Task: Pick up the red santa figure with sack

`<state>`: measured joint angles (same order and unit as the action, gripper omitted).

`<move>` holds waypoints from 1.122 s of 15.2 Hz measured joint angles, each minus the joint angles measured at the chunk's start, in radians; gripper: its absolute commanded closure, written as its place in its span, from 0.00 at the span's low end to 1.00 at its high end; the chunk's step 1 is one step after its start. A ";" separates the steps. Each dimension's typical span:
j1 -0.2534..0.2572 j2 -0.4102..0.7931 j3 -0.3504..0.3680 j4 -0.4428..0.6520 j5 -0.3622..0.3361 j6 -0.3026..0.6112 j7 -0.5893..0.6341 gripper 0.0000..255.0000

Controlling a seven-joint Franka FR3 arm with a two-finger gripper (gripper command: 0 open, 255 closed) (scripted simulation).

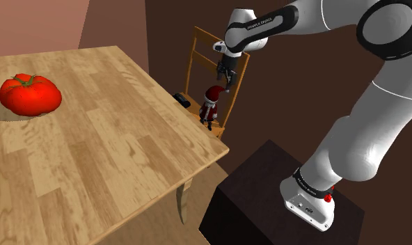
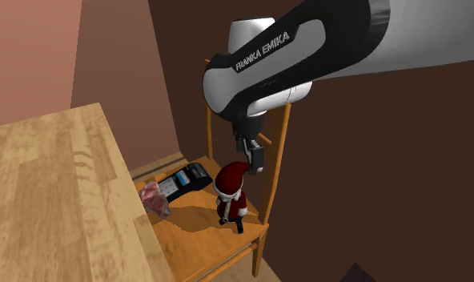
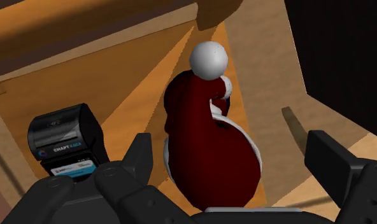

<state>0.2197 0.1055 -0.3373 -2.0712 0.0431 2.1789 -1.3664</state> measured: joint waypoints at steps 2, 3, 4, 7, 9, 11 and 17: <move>-0.001 0.038 0.005 0.009 0.009 0.023 -0.033 0.00; -0.002 0.049 0.006 0.009 0.013 0.033 -0.041 0.00; -0.003 0.059 0.007 0.005 0.017 0.046 -0.047 0.00; -0.004 0.085 0.011 -0.004 0.028 0.079 -0.054 0.00; -0.004 0.093 0.013 -0.013 0.031 0.095 -0.055 1.00; -0.003 0.094 0.013 -0.014 0.032 0.100 -0.054 1.00; -0.003 0.093 0.013 -0.016 0.032 0.101 -0.053 1.00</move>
<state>0.2169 0.1983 -0.3240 -2.0869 0.0748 2.2799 -1.4193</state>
